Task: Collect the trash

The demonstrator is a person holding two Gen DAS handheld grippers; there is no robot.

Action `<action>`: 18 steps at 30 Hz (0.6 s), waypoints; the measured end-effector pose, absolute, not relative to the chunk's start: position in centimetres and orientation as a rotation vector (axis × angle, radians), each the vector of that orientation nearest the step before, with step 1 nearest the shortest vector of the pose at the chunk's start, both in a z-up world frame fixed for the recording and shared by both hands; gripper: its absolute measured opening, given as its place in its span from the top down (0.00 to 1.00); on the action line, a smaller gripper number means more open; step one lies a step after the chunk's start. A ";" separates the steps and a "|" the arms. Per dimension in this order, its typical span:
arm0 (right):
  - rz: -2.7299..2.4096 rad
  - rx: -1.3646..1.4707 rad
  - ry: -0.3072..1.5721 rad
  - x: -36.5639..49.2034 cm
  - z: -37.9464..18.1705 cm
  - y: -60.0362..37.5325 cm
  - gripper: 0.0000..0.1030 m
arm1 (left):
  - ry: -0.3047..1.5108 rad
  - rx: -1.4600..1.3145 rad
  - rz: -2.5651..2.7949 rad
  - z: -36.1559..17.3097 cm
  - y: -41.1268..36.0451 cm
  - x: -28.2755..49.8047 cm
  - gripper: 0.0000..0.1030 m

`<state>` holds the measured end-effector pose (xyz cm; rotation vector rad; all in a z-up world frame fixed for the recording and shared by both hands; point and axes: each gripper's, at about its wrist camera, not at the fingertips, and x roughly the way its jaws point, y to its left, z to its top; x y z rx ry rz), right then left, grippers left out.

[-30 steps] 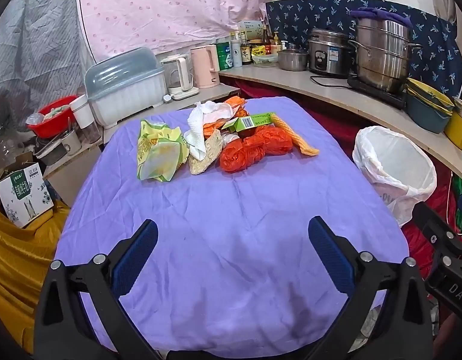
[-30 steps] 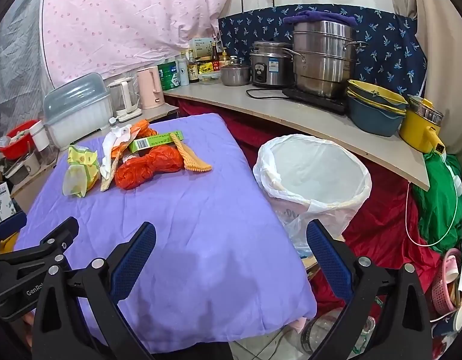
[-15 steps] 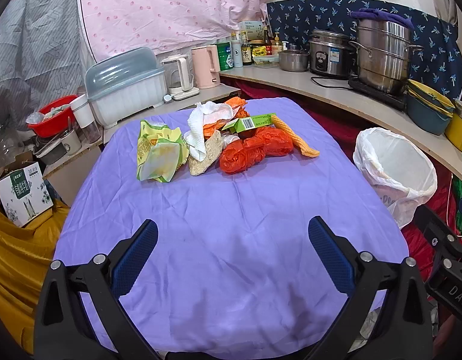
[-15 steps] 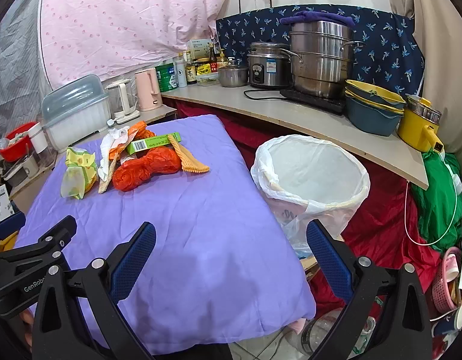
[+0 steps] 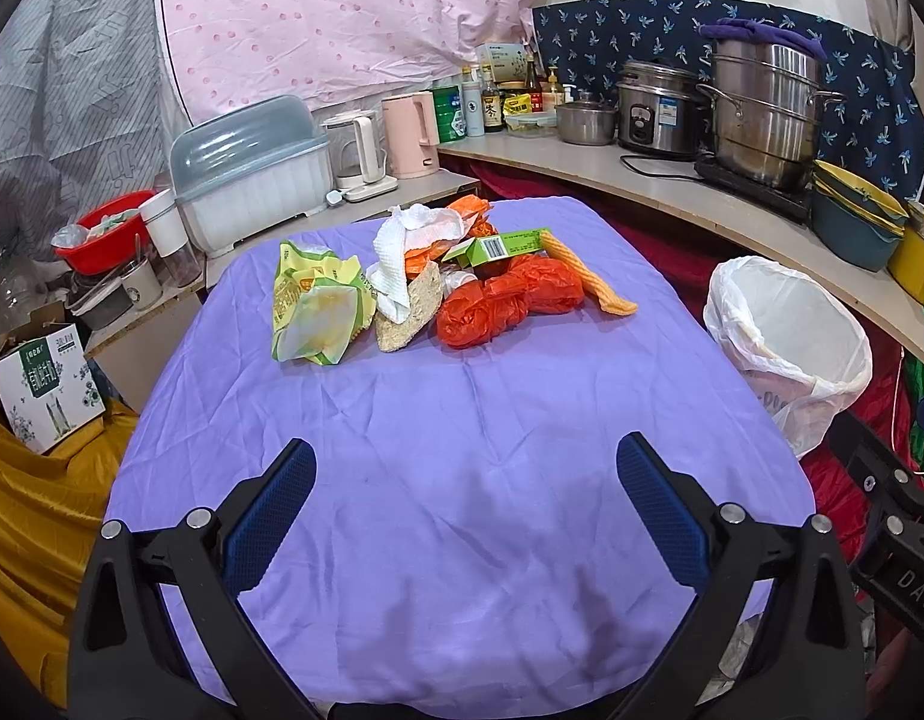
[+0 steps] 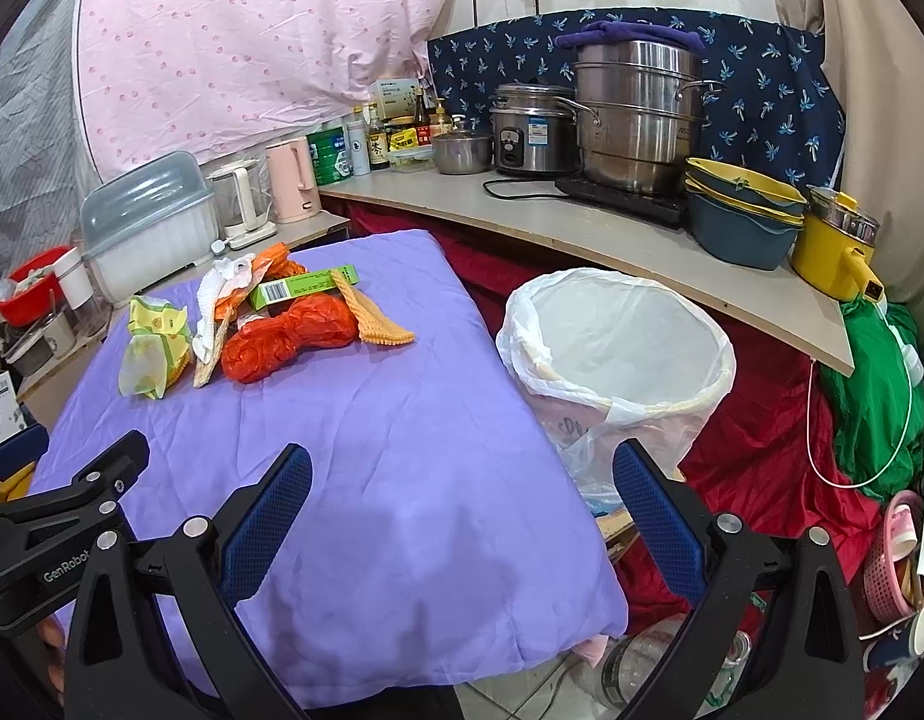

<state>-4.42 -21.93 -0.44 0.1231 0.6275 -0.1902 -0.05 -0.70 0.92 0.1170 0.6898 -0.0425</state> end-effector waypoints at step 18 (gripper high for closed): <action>-0.194 0.123 0.624 -4.7 -0.5 -22.3 0.07 | 0.688 0.120 -0.043 1.2 -1.6 0.4 0.07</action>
